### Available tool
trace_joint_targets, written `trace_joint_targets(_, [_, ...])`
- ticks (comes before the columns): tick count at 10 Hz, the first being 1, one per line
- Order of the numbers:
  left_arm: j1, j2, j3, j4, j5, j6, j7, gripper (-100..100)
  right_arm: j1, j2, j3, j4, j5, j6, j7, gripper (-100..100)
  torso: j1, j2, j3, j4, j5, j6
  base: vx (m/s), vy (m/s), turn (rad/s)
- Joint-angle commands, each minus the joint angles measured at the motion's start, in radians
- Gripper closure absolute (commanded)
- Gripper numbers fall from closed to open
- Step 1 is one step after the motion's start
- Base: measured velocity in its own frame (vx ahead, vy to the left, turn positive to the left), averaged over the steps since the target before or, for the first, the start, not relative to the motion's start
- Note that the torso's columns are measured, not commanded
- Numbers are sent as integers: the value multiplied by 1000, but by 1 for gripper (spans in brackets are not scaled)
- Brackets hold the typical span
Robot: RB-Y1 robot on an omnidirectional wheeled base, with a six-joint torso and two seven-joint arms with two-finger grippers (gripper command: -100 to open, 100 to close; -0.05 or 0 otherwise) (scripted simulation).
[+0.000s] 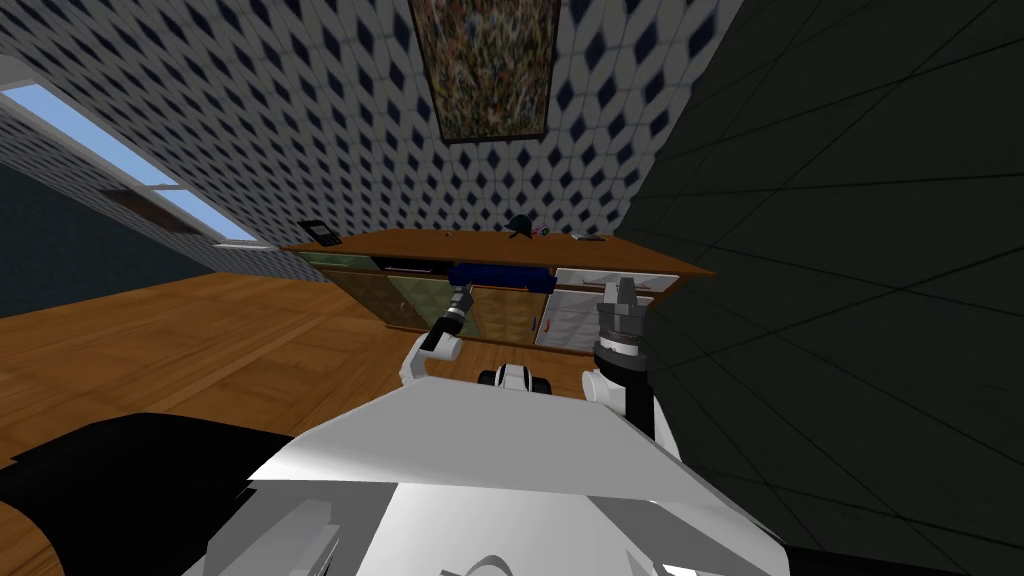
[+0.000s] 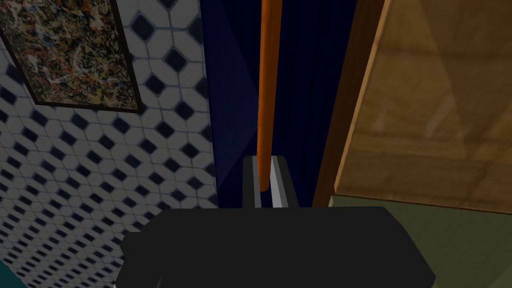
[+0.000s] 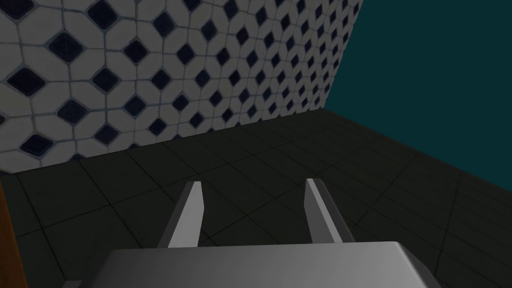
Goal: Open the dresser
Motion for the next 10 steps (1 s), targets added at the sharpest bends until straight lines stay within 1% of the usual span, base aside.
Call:
trace_joint_targets(1, [17, 7, 0, -56, 1, 40, 6, -100, 0, 0, 0, 0, 0, 0, 0, 0, 0, -5, -3, -4, 1, 0, 28, -3, -3])
trace_joint_targets(9, [84, 36, -2, -282, 7, 199, 31, -100, 0, 0, 0, 0, 0, 0, 0, 0, 2, 0, 0, -3, 2, 0, 40, 2, -4])
trace_joint_targets(10, [84, 36, -2, -265, 9, 192, 30, -100, 0, 0, 0, 0, 0, 0, 0, 0, 1, 2, 1, -1, 1, 0, 20, 0, 1])
